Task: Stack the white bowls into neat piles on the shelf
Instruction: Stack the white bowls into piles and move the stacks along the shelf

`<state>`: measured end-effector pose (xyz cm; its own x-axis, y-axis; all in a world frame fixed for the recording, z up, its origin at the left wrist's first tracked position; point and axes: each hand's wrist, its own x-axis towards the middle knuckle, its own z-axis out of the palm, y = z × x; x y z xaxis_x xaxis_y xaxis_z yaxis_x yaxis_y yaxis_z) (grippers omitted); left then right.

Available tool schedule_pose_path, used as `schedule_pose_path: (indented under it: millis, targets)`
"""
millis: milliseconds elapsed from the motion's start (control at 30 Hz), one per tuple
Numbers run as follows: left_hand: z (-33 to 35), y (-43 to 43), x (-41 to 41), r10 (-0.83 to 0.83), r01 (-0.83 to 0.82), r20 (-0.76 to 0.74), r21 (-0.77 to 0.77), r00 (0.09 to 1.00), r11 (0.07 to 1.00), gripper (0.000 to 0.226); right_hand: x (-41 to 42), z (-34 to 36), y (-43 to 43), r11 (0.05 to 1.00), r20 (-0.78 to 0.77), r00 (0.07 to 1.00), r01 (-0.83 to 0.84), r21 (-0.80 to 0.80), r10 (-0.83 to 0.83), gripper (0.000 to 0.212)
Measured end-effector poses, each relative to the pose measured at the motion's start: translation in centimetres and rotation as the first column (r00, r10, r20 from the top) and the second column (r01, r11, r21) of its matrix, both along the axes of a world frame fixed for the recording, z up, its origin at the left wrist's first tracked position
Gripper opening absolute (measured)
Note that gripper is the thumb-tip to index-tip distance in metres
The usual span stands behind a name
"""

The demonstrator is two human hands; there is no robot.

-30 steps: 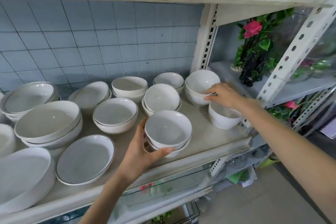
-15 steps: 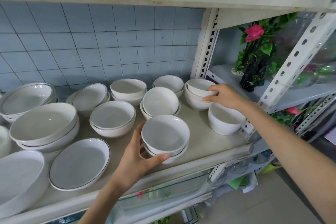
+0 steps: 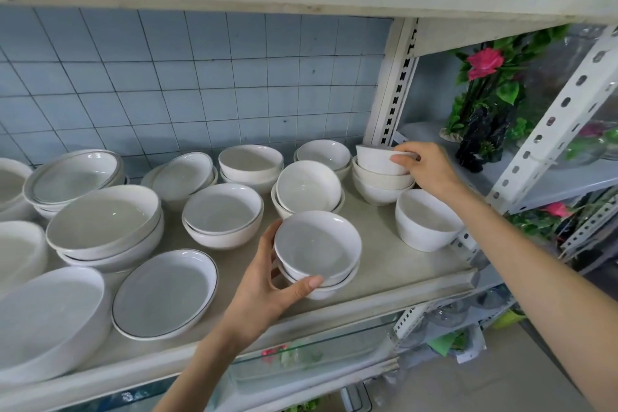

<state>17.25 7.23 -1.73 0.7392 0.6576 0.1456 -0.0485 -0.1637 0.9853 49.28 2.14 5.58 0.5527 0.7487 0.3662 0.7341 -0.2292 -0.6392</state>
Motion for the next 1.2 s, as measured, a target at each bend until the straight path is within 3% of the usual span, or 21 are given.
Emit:
schedule_pose_path:
  millis: [233,600,800,1200]
  targets:
    - [0.2,0.1,0.0,-0.005,0.005,-0.006,0.006,1.0,1.0,0.08,-2.9,2.8,-1.4,0.974,0.068,0.997,-0.062,0.217,0.048,0.012]
    - [0.0,0.1,-0.1,-0.005,0.005,-0.009,-0.022,1.0,1.0,0.077,-11.4,1.1,-3.6,0.867,0.076,0.925,-0.377,0.325,0.373,0.017]
    - [0.0,0.1,-0.1,-0.01,0.01,-0.004,-0.028,1.0,1.0,0.076,-13.8,-1.1,-3.8,0.849,0.271,0.889,-0.442,0.29,0.37,0.023]
    - [-0.3,0.3,0.0,-0.009,0.009,-0.004,-0.007,1.0,1.0,0.086,-15.3,-5.2,-5.2,0.861,0.281,0.897,-0.418,0.289,0.341,0.039]
